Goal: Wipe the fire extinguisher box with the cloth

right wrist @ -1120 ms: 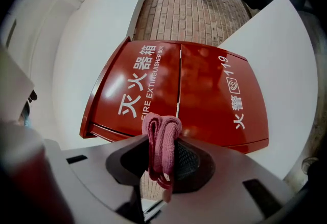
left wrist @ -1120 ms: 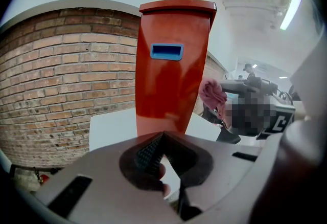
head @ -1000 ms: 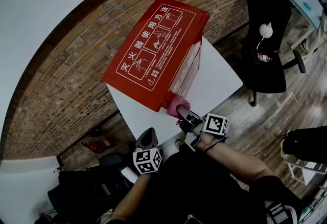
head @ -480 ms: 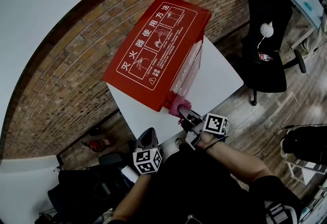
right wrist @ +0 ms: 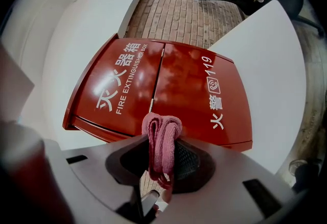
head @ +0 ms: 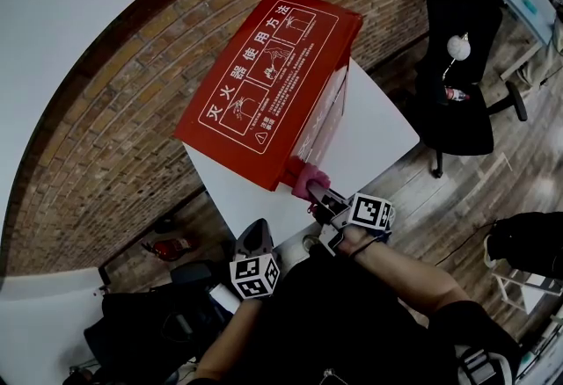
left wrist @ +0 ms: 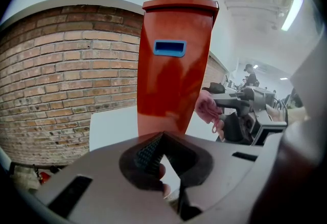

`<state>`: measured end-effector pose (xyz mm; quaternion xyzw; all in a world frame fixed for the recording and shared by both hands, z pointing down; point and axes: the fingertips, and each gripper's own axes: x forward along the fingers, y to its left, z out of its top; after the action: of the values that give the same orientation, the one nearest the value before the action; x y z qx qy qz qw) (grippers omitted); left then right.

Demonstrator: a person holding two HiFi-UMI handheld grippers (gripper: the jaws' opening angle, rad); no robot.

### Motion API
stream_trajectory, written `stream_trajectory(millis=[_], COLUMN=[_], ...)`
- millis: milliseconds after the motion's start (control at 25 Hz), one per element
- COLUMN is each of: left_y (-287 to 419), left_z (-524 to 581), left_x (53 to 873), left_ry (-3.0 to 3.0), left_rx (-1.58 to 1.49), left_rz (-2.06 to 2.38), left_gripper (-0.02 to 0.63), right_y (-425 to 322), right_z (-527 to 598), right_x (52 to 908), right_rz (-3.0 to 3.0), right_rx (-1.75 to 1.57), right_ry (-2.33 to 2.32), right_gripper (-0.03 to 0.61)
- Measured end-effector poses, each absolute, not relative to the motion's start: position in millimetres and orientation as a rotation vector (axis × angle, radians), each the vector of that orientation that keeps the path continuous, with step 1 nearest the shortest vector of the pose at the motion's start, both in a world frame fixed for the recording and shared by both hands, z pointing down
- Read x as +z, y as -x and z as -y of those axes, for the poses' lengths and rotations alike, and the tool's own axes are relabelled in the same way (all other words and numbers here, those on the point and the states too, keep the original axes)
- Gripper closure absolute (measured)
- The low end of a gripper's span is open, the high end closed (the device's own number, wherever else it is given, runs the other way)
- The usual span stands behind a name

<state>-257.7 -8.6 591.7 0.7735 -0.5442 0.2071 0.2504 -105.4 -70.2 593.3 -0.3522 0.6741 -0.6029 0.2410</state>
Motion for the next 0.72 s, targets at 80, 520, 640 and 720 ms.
stream_trajectory(millis=[80, 520, 640, 720], left_y=[258.2, 259.0, 259.3, 259.6], left_z=[8.9, 6.2, 5.7, 5.0], left_x=[592.0, 595.4, 596.2, 596.4], left_ry=[-2.105, -2.093, -2.090, -2.088], left_rx=[0.565, 0.569, 0.568, 0.568], left_rz=[1.481, 1.481, 1.482, 1.483], left_gripper=[0.586, 0.586, 0.586, 0.586], right_y=[105.6, 104.4, 103.9, 103.9], right_z=[70.5, 70.8, 71.2, 70.9], right_x=[595.6, 621.6, 627.9, 631.8], right_rz=[-1.849, -1.854, -1.860, -1.857], right_rx=[-1.647, -1.678, -1.681, -1.688], right_ry=[0.968, 1.003, 1.021, 1.033], right_gripper=[0.468, 0.468, 0.468, 0.468])
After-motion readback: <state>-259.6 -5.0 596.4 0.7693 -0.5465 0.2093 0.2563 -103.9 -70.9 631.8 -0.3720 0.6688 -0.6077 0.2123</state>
